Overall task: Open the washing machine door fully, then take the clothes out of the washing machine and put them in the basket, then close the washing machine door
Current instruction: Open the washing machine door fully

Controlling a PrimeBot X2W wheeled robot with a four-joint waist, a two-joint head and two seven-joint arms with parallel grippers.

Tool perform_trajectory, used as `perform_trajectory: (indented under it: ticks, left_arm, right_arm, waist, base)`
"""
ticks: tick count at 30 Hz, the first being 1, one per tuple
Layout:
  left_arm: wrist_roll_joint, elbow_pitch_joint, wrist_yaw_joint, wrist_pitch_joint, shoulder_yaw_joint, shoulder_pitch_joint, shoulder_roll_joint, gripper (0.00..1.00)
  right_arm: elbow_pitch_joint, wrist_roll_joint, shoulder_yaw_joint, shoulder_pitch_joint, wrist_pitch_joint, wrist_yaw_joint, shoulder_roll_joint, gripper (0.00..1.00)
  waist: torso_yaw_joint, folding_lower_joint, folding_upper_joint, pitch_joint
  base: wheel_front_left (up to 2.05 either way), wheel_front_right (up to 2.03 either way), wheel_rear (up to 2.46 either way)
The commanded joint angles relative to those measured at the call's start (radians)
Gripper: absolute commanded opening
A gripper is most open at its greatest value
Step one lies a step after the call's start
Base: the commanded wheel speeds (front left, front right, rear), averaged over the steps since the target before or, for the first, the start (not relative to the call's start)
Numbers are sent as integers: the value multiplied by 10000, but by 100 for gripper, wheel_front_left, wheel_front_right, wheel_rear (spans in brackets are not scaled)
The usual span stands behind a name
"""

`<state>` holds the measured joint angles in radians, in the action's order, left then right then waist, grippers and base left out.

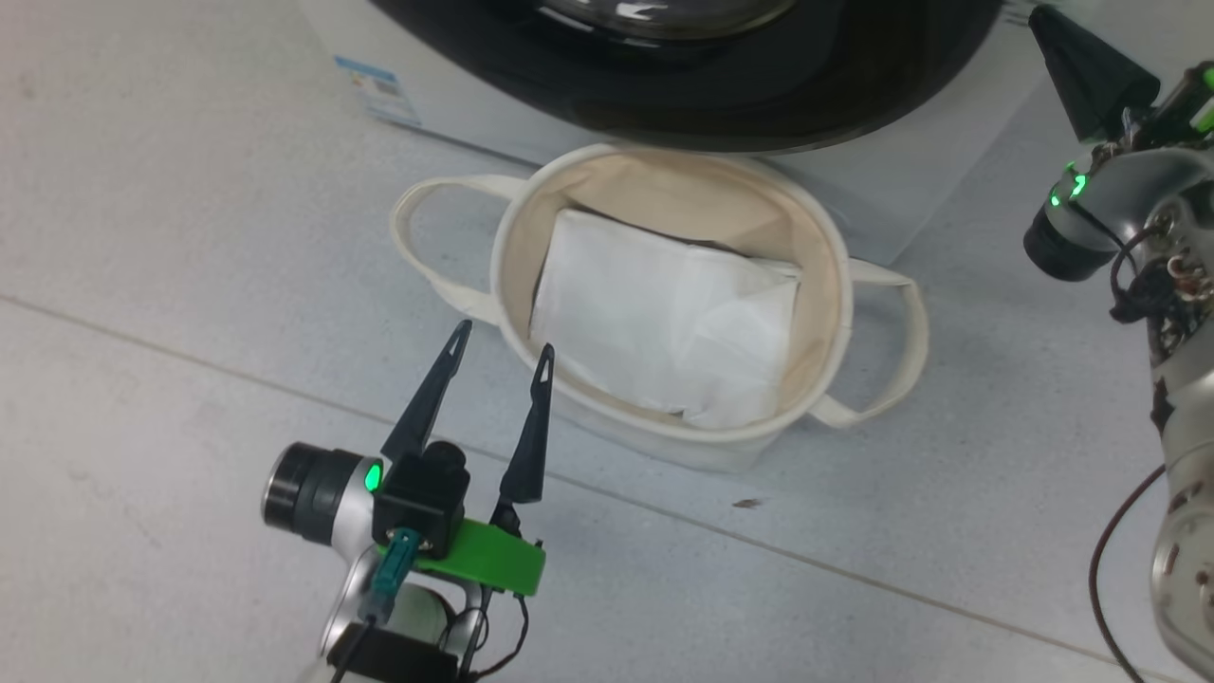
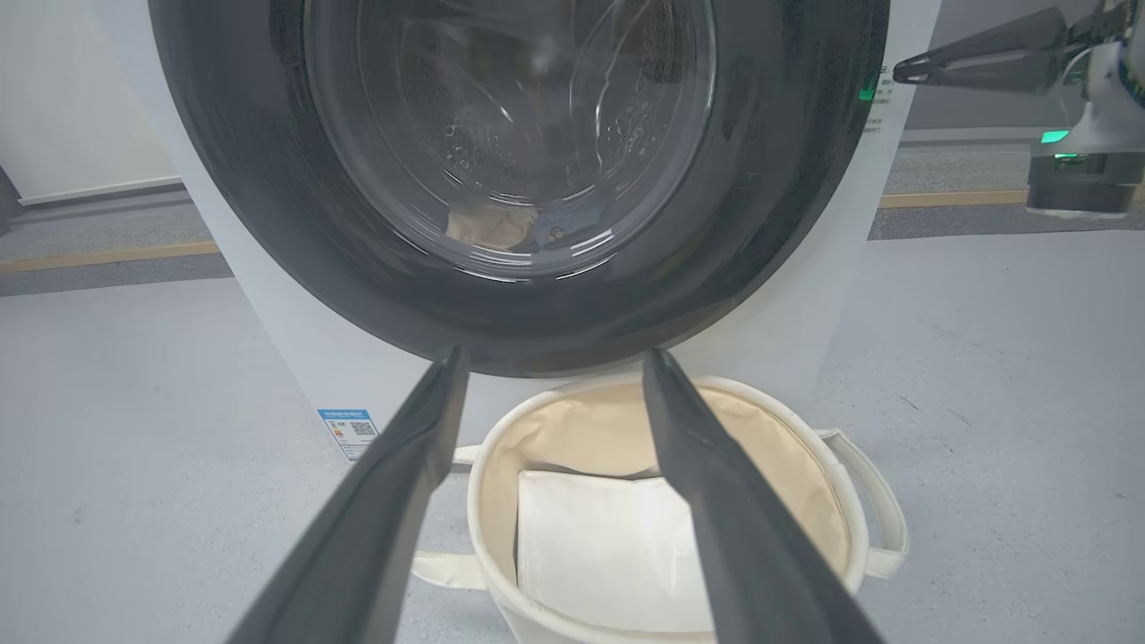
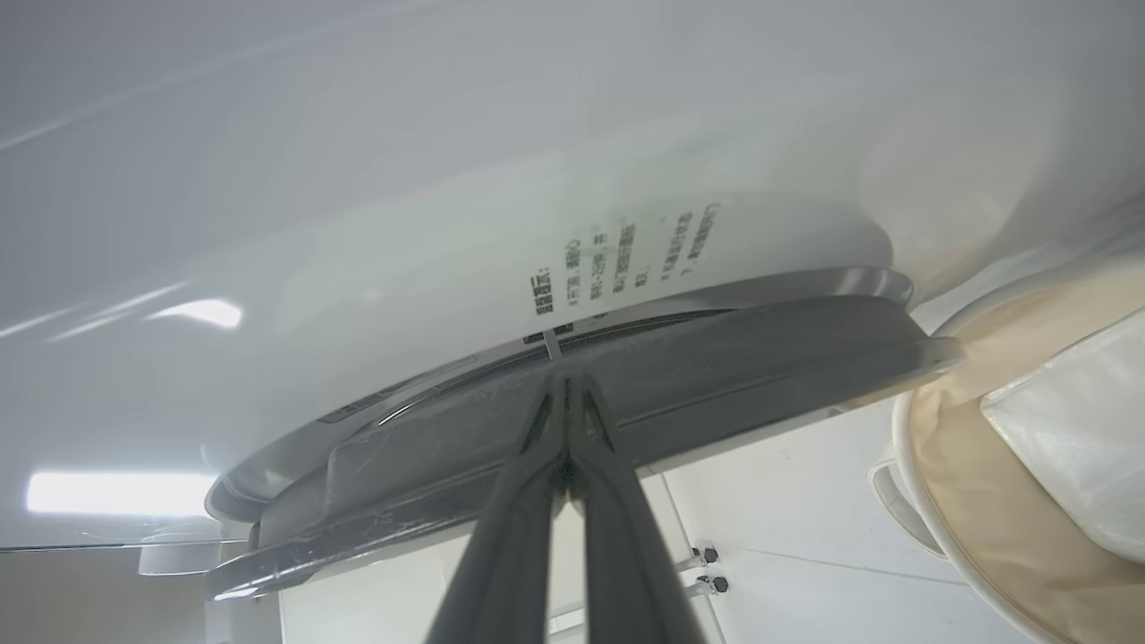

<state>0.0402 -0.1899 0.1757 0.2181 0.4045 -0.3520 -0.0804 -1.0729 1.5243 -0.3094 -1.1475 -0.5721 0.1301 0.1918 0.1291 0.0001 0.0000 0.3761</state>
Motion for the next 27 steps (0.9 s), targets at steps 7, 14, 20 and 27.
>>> perform_trajectory:
  ticks: [7, 14, 20, 27]
  left_arm:
    - [120, 107, 84, 200, -141, -328, 7, 100]
    - [189, 43, 119, 276, 0, -495, 61, 100]
    - [229, -9, 177, 327, 89, -612, 92, 100]
    - [334, -180, 236, 380, 80, -518, 52, 100]
  right_arm:
    - [-336, -18, 115, -1067, -169, 6, 132, 0]
    - [-548, 0, 47, -1484, 8, 6, 146, 0]
    - [-697, -1, 119, -1538, -284, 6, 33, 0]
    - [-555, -286, 515, -655, -764, 6, -294, 0]
  waist:
    - [352, -1, 0, 318]
    - [546, -1, 0, 626]
    - [651, -1, 0, 712]
    - [608, -1, 0, 181]
  base:
    - [0, 0, 0]
    - [0, 0, 0]
    - [0, 0, 0]
    - [0, 0, 0]
